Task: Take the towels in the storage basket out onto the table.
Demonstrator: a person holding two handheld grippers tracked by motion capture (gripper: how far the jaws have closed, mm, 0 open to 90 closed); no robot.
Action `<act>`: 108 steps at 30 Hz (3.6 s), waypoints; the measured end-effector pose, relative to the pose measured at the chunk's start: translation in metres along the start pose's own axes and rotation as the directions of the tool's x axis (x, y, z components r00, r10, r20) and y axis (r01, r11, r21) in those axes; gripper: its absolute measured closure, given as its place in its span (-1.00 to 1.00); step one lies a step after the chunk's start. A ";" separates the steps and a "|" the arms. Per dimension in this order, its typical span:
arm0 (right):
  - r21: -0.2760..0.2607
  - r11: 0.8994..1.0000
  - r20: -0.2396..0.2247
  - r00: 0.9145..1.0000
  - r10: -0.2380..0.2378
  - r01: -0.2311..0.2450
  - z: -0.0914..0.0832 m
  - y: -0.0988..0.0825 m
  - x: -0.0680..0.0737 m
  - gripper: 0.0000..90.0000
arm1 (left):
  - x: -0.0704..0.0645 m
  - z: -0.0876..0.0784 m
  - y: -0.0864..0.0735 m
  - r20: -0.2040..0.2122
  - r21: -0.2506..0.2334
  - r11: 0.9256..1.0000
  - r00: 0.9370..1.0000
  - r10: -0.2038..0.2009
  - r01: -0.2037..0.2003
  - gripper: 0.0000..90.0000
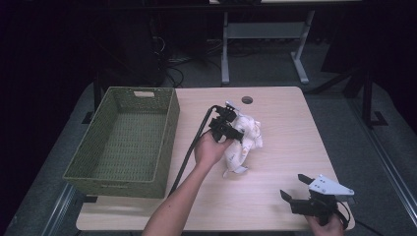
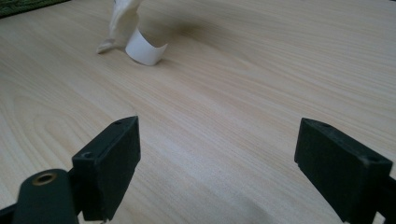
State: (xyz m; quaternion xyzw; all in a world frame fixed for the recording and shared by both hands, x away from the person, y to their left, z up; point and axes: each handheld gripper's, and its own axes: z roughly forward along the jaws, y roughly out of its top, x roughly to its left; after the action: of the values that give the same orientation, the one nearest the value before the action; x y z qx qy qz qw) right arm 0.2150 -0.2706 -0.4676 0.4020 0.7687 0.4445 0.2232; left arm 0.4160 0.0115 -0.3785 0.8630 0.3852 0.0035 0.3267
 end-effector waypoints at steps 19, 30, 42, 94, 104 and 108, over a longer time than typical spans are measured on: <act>-0.003 1.000 -0.004 1.000 0.002 -0.002 -0.001 0.000 0.000 -0.69 | -0.005 0.032 -0.012 -0.158 0.058 0.998 0.986 0.049 -0.040 0.57; -0.004 1.000 -0.004 1.000 -0.002 0.002 -0.001 0.000 0.000 -0.69 | -0.008 0.046 -0.015 -0.153 0.095 0.994 0.986 0.066 -0.052 0.49; -0.004 1.000 -0.005 1.000 -0.006 0.006 0.000 0.001 0.000 -0.69 | -0.008 0.044 -0.015 -0.175 0.074 0.995 0.982 0.073 -0.061 0.29; 0.018 1.000 0.028 1.000 -0.004 0.003 0.003 0.000 0.000 -0.69 | -0.021 -0.051 -0.091 -0.140 -0.171 0.973 0.981 0.132 -0.156 -0.42; 0.019 1.000 0.030 1.000 -0.005 0.005 0.003 0.000 0.001 -0.69 | -0.020 -0.060 -0.107 -0.134 -0.181 0.969 0.981 0.143 -0.166 -0.44; 0.022 1.000 0.033 0.999 -0.006 0.005 0.003 0.000 0.001 -0.69 | -0.021 -0.064 -0.120 -0.134 -0.185 0.969 0.981 0.143 -0.167 -0.45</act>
State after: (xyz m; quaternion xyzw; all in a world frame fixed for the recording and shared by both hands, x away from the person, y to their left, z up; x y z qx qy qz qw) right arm 0.2164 -0.2684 -0.4690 0.4096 0.7710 0.4286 0.2327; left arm 0.3053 0.0917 -0.3909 0.8526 0.3333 0.1186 0.3847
